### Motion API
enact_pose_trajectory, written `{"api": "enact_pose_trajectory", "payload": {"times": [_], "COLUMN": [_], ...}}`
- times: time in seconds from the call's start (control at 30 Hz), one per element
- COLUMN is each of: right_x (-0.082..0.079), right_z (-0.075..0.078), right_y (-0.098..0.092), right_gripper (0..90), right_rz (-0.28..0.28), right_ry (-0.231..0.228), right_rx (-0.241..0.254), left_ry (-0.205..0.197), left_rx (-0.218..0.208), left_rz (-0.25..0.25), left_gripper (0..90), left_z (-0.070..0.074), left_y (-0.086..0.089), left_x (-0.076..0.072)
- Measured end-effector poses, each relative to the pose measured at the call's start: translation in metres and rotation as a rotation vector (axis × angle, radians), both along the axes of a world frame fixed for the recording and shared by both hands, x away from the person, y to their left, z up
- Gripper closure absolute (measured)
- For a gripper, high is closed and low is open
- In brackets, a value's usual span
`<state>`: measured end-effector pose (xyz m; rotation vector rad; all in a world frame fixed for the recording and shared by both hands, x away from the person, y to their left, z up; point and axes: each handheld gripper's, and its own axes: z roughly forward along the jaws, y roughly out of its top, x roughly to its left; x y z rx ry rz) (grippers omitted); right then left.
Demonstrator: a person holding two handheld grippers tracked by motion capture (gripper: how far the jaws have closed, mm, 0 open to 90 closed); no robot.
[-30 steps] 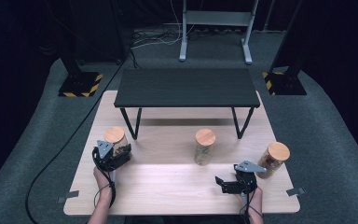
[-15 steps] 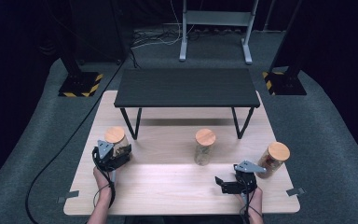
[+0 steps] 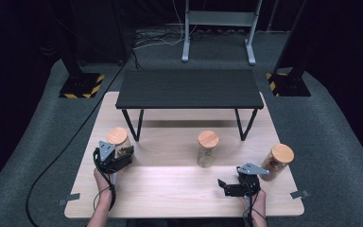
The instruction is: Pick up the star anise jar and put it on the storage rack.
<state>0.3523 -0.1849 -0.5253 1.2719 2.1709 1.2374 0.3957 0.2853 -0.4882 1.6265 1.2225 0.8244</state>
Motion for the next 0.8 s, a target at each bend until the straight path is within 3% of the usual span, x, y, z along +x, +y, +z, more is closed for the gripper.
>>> {"api": "enact_pose_trajectory", "payload": {"times": [0.8], "right_x": [0.0], "right_z": [0.0], "right_y": [0.001], "right_gripper": [1.7], "right_rz": [0.005], "right_ry": [0.003], "right_rx": [-0.007], "left_ry": [-0.025], "left_rx": [-0.002], "left_rz": [-0.066], "left_gripper": [24.1], "left_z": [0.028], "left_y": [-0.006], "left_x": [-0.007]}}
